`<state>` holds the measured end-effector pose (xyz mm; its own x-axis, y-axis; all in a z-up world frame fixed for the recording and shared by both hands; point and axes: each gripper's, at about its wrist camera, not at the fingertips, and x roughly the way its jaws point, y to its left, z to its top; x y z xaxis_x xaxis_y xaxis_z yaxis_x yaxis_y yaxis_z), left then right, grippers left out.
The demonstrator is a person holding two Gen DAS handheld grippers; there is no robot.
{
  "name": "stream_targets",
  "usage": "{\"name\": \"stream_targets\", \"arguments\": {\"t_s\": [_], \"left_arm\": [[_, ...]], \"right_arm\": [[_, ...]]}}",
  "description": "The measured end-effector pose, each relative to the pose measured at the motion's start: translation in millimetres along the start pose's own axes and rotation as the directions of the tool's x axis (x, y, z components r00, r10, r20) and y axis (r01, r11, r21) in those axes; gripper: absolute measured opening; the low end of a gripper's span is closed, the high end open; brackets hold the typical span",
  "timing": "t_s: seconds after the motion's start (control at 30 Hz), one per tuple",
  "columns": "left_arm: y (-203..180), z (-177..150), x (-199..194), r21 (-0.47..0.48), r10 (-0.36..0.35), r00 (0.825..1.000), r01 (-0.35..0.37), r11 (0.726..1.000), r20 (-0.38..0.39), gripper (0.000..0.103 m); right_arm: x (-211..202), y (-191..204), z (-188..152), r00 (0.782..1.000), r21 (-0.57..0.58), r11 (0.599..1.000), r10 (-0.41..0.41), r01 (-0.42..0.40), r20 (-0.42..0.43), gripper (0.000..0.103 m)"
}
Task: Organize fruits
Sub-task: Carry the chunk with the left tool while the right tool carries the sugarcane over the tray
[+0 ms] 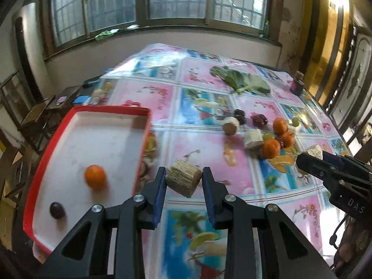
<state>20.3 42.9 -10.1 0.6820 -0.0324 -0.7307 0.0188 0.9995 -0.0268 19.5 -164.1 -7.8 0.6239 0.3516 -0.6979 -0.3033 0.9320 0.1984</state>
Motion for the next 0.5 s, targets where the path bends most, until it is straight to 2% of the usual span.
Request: {"name": "stream_targets", "arguments": {"t_s": [0.5], "left_arm": [[62.9, -9.4, -16.5, -0.1, 0.069, 0.997, -0.067, 0.993, 0.021, 0.03]], "right_arm": [[18.9, 64.4, 5.4, 0.997, -0.1, 0.992, 0.076, -0.079, -0.032, 0.04]]}}
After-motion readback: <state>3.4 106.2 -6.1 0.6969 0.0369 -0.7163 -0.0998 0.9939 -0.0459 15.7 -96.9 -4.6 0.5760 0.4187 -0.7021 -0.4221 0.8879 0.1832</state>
